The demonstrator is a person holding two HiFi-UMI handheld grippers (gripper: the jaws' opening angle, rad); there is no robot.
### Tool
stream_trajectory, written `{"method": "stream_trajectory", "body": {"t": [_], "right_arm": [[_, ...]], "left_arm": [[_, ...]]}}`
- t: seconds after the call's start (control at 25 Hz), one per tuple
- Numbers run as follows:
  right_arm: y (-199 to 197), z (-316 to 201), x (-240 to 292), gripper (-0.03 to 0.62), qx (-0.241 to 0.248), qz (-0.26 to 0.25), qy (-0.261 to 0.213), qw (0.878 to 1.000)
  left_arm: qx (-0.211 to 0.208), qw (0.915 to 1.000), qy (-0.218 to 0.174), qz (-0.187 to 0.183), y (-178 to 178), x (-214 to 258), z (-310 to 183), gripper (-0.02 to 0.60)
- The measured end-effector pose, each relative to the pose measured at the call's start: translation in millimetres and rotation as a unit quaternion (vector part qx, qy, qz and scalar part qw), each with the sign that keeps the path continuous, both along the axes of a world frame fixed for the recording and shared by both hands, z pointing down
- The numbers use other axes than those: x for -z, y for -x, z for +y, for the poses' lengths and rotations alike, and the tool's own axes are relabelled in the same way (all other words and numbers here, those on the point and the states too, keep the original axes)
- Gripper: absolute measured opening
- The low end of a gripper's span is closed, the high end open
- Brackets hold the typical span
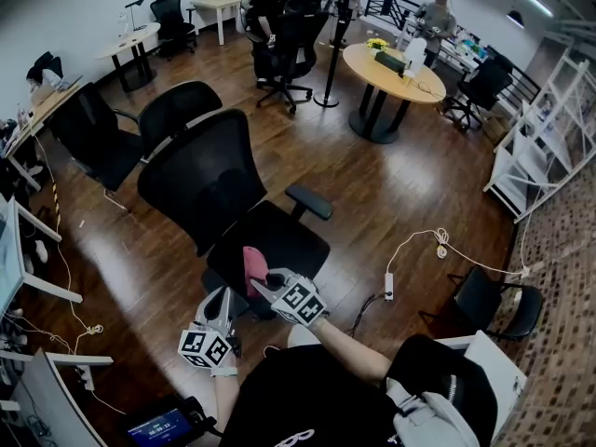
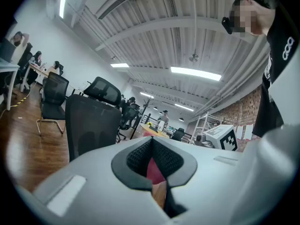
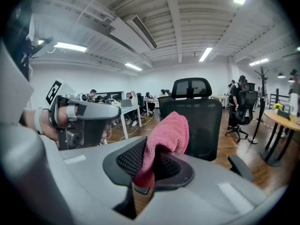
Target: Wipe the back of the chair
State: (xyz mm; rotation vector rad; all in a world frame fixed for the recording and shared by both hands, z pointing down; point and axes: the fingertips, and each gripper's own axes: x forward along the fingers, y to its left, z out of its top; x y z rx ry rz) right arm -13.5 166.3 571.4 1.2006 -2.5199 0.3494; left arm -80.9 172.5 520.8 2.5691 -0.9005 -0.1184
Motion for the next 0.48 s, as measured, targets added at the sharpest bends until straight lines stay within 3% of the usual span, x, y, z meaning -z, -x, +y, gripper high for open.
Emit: {"method": "stream_trajectory", "body": {"t": [0.48], "right_arm": [[2,13,2,0.043,0.001,-0.006,0.0,1.0]], "left_arm": [[-0.003,1.0,0.006,-0.002,-1,-2,16,-0.009]]}}
